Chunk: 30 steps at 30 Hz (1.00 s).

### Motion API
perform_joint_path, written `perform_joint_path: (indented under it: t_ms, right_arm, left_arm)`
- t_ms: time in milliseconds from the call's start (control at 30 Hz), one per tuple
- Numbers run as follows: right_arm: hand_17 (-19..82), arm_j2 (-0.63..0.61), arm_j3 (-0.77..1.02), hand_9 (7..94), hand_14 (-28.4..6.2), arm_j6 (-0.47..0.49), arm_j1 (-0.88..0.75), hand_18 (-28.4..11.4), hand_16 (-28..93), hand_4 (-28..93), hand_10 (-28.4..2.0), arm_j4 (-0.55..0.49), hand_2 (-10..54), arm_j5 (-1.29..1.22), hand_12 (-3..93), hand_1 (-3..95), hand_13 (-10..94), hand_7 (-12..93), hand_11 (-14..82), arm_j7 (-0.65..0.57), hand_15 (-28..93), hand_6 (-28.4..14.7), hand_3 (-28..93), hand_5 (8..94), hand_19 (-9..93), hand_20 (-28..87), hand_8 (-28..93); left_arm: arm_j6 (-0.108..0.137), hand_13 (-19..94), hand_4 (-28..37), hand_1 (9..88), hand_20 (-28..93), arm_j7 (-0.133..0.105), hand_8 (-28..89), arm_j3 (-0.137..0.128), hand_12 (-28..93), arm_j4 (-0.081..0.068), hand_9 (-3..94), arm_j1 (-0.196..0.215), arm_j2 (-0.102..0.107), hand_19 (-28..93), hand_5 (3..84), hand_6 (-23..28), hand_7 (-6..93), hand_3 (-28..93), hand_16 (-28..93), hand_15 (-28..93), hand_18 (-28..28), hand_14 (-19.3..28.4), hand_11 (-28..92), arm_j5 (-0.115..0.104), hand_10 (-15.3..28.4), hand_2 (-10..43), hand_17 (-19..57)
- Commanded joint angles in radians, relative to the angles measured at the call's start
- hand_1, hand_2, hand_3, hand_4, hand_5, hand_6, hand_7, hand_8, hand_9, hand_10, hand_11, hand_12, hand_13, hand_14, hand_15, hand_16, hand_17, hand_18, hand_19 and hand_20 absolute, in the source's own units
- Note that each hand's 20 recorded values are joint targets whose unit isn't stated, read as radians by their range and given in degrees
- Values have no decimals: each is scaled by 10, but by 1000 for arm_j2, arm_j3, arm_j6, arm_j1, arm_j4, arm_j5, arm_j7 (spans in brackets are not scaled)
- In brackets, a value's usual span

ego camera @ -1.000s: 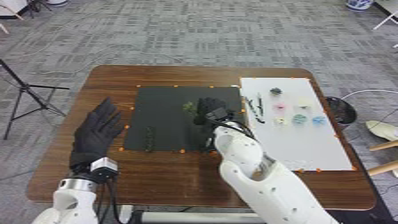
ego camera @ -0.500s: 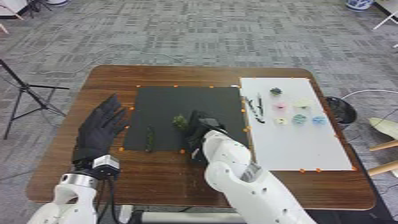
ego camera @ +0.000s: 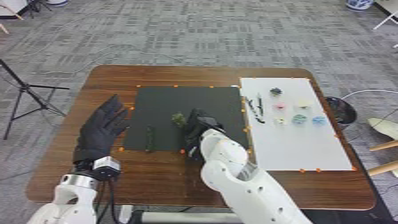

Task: Arrange flowers

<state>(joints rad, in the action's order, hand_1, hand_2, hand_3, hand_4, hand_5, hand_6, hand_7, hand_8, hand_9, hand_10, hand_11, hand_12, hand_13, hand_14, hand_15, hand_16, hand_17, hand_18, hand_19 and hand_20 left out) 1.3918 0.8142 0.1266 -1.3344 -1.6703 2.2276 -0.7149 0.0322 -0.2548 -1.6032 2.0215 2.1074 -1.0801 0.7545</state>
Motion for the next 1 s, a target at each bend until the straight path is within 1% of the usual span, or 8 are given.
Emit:
perform_joint_path:
  t_ms: [33, 233, 400, 467, 533, 767, 833, 1000]
  right_arm:
    - [439, 24, -11, 900, -80, 1, -47, -233, 401, -244, -69, 3, -95, -9, 471, 431, 839, 453, 638, -1, 897, 22, 815, 856, 932, 498, 215]
    - [439, 23, -14, 899, -79, 3, -52, -232, 403, -249, -68, 10, -95, -4, 466, 431, 838, 443, 626, 15, 892, 22, 811, 857, 932, 497, 211]
    - [437, 19, -3, 918, -69, 27, -55, -228, 401, -259, -65, 17, -93, -3, 419, 402, 839, 366, 546, 16, 856, 16, 796, 873, 932, 477, 158]
    - [434, 19, 2, 917, -69, 37, -57, -227, 405, -267, -67, 18, -92, -3, 415, 374, 836, 350, 531, 20, 844, 12, 791, 872, 932, 465, 89]
    - [429, 19, 6, 915, -68, 46, -57, -228, 407, -263, -68, 18, -91, -1, 413, 350, 832, 351, 521, 19, 838, 9, 789, 871, 932, 457, -40]
    - [417, -6, 13, 903, -71, 114, -52, -227, 408, -274, -71, 2, -94, -3, 412, 315, 819, 354, 517, 51, 832, 4, 772, 856, 932, 445, -84]
    - [417, -21, 9, 901, -70, 116, -55, -227, 406, -273, -72, -11, -95, 6, 410, 295, 818, 358, 518, 73, 831, 3, 766, 853, 932, 441, -85]
    - [425, -62, 8, 909, -66, 105, -40, -229, 396, -265, -71, -66, -95, 71, 402, 242, 825, 367, 515, 134, 826, -3, 745, 847, 932, 438, -89]
  left_arm:
    - [3, 168, -283, 240, 80, 3, -104, 45, 175, -13, 213, -53, 11, 415, 252, 20, 194, 661, 76, 127, 193, 125, 119, 5, 105, -10, -145]
    - [25, 168, -283, 239, 80, -4, -104, 68, 175, -18, 212, -78, 17, 415, 251, 19, 195, 662, 77, 128, 193, 125, 119, 4, 104, -10, -145]
    - [37, 167, -283, 240, 80, -4, -105, 76, 176, -17, 209, -83, 19, 415, 248, 19, 195, 662, 75, 129, 193, 125, 119, 5, 104, -9, -146]
    - [44, 166, -283, 241, 80, -5, -105, 80, 176, -16, 209, -85, 20, 415, 248, 19, 195, 660, 75, 129, 193, 125, 119, 2, 104, -9, -146]
    - [45, 166, -283, 240, 80, -3, -105, 83, 177, -17, 208, -90, 20, 415, 247, 19, 196, 661, 75, 130, 192, 125, 119, 4, 104, -9, -146]
    - [60, 166, -283, 241, 80, -8, -105, 72, 178, -9, 207, -76, 17, 415, 247, 20, 195, 660, 75, 128, 193, 125, 119, 3, 104, -9, -146]
    - [78, 165, -283, 240, 80, -18, -104, 68, 178, -2, 207, -68, 16, 415, 247, 20, 194, 661, 76, 128, 192, 125, 119, 3, 104, -9, -146]
    - [81, 166, -283, 240, 81, -15, -104, 54, 178, 7, 208, -50, 17, 415, 248, 20, 196, 661, 76, 127, 193, 125, 119, 3, 104, -9, -146]
